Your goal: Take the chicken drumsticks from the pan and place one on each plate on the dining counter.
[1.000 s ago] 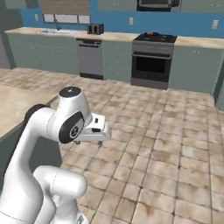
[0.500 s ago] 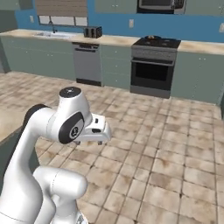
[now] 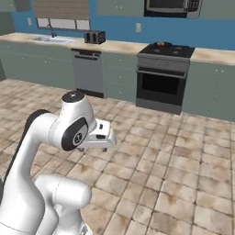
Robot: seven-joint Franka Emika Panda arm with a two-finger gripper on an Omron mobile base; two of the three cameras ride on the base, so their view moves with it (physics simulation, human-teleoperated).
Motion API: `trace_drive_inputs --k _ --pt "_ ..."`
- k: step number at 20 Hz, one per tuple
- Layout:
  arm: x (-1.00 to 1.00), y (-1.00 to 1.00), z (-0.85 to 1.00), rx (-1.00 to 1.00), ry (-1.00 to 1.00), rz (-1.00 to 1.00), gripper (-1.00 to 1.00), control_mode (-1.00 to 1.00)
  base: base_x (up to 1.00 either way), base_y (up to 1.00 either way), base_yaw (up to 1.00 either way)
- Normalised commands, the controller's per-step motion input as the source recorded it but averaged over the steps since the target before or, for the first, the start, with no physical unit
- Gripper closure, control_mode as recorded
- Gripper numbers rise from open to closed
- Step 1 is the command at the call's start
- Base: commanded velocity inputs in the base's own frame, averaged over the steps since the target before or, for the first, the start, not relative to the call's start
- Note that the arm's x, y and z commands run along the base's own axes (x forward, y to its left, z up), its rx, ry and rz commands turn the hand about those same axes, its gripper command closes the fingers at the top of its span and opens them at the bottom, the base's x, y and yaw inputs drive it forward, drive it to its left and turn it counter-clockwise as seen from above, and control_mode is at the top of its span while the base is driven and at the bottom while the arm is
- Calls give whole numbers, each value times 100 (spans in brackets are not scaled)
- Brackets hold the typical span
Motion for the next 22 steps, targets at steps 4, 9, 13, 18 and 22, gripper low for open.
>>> trace_drive_inputs --k 4,9,13,18,22 --pt "0 0 0 0 0 0 -100 100 100 13 -25" --pt "0 0 0 0 0 0 -100 100 100 30 -23" --pt "0 0 0 0 0 0 -100 100 100 51 -7" --pt "0 0 0 0 0 0 -100 100 100 44 0" --pt "0 0 0 0 0 0 -100 100 100 20 -2"
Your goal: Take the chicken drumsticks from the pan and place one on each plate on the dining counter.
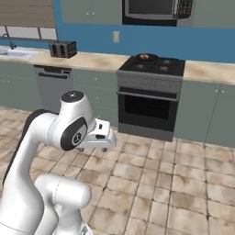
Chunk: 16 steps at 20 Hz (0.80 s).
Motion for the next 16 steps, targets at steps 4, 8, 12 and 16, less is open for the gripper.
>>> trace_drive_inputs --k 4,8,12,16 --pt "0 0 0 0 0 0 -100 100 100 0 -3" --pt "0 0 0 0 0 0 -100 100 100 0 -2" --pt "0 0 0 0 0 0 -100 100 100 0 0" --pt "0 0 0 0 0 0 -100 100 100 0 0"
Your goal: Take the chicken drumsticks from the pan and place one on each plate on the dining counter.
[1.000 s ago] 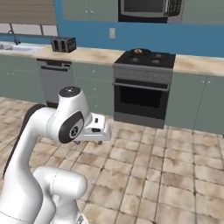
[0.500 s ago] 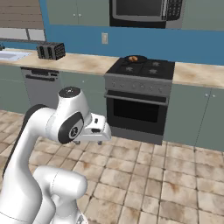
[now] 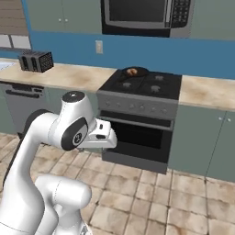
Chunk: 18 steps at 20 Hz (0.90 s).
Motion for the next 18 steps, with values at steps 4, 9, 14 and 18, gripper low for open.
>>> trace_drive_inputs --k 4,9,14,18 --pt "0 0 0 0 0 0 -100 100 100 0 0" --pt "0 0 0 0 0 0 -100 100 100 10 0" --pt "0 0 0 0 0 0 -100 100 100 17 0" --pt "0 0 0 0 0 0 -100 100 100 24 3"
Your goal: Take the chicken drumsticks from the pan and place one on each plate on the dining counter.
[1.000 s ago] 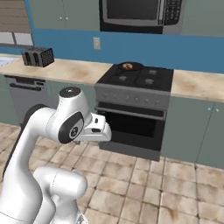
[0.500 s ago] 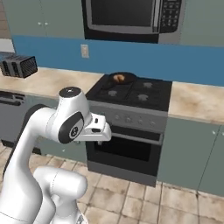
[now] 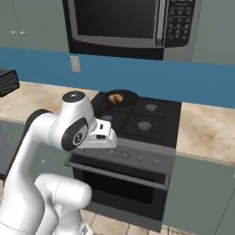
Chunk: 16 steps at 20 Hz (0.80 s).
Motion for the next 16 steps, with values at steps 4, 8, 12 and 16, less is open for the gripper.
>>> trace_drive_inputs --k 4,8,12,16 --pt "0 0 0 0 0 0 -100 100 100 29 8" --pt "0 0 0 0 0 0 -100 100 100 33 11" --pt "0 0 0 0 0 0 -100 100 96 29 12" --pt "45 10 -29 0 -18 7 -100 -100 0 0 0"
